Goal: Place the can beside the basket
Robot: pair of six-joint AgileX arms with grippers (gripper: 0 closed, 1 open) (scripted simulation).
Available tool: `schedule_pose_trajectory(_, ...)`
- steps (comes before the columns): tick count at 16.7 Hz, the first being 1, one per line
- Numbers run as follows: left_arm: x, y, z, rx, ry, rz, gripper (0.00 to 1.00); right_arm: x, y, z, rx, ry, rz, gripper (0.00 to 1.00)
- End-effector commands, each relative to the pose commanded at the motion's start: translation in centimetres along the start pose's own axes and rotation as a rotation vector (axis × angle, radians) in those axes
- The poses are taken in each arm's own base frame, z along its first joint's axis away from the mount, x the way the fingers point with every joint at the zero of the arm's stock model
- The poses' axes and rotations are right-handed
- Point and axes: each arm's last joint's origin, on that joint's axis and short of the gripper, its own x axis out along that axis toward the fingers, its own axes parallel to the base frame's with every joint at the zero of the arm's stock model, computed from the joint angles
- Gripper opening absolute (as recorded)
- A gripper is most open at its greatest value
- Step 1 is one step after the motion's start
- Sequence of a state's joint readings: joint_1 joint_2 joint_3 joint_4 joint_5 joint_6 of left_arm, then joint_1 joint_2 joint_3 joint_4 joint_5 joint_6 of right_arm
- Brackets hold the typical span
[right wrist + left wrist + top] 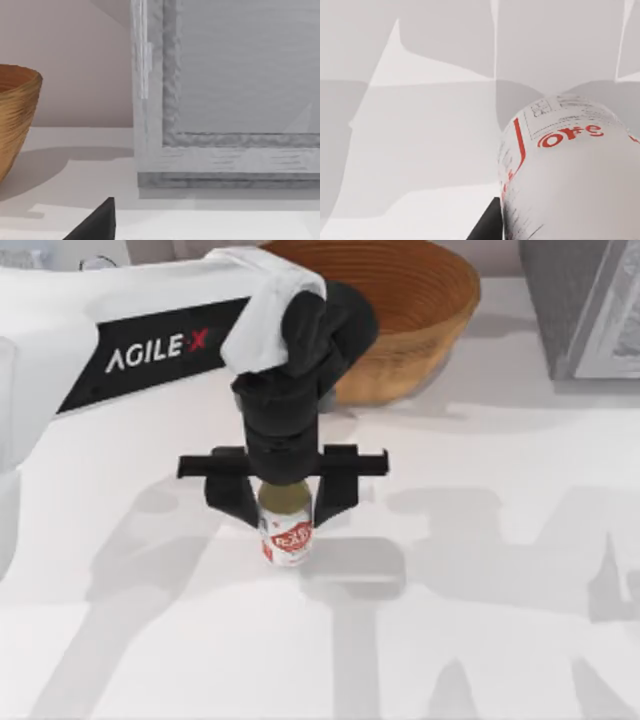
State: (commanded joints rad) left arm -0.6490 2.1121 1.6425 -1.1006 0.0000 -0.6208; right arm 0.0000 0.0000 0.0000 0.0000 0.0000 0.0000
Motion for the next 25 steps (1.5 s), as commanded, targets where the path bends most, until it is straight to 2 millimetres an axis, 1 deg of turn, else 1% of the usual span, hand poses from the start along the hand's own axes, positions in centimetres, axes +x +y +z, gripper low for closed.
schedule_pose_trajectory(11,0.0,0.0,0.0,0.000,0.000,0.000,0.98,0.0,0.0,0.0,0.000,0.000,0.000,1.00)
schedule_pose_trajectory(12,0.0,0.0,0.0,0.000,0.000,0.000,1.00,0.0,0.0,0.0,0.000,0.000,0.000,1.00)
schedule_pose_trajectory(21,-0.1,0.0,0.0,0.000,-0.001,-0.001,1.00,0.0,0.0,0.0,0.000,0.000,0.000,1.00)
schedule_pose_trajectory(25,-2.5,0.0,0.1,-0.003,0.000,0.001,1.00,0.0,0.0,0.0,0.000,0.000,0.000,1.00)
